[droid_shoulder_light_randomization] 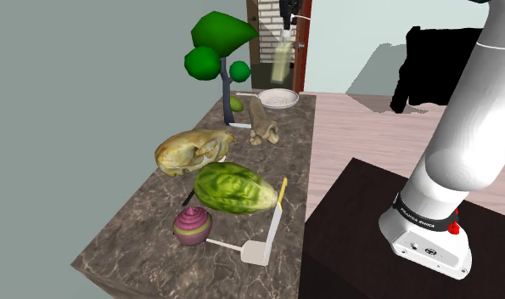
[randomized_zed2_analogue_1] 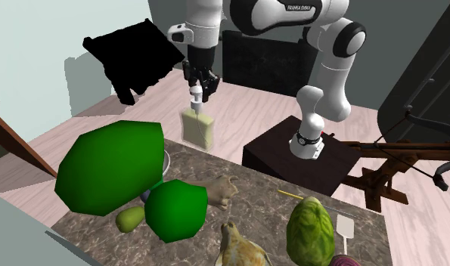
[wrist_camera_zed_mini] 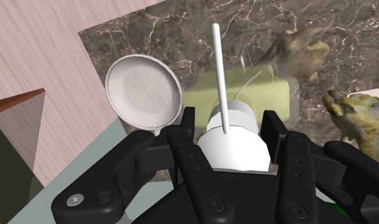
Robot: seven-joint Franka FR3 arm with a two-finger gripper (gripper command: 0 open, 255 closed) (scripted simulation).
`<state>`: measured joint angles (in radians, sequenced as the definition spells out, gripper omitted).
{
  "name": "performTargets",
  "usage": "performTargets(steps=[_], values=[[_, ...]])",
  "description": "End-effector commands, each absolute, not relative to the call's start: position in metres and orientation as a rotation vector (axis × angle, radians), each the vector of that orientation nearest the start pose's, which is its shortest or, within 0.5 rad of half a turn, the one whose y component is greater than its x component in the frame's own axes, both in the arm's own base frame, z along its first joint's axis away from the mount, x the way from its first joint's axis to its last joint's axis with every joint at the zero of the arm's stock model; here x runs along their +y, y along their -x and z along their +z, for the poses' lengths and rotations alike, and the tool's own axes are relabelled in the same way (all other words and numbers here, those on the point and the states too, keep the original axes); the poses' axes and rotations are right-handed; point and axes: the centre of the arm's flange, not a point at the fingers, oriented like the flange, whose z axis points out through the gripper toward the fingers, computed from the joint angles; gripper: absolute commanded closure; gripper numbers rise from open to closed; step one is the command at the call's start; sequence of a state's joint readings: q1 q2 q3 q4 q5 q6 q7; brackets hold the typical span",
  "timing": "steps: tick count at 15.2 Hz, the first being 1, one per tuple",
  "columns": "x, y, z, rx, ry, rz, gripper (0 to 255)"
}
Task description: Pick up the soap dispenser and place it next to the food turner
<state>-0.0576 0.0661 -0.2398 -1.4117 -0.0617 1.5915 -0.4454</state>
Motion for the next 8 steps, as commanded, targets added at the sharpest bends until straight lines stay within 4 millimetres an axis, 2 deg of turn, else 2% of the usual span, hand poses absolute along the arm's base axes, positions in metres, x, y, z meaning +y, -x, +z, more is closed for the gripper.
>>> performTargets(steps=[1,8], values=[[-0.170,-0.550,0.676,-0.239,3.244,-0.130,255],[-0.170,-0.550,0.713,-0.239,3.244,-0.130,255]])
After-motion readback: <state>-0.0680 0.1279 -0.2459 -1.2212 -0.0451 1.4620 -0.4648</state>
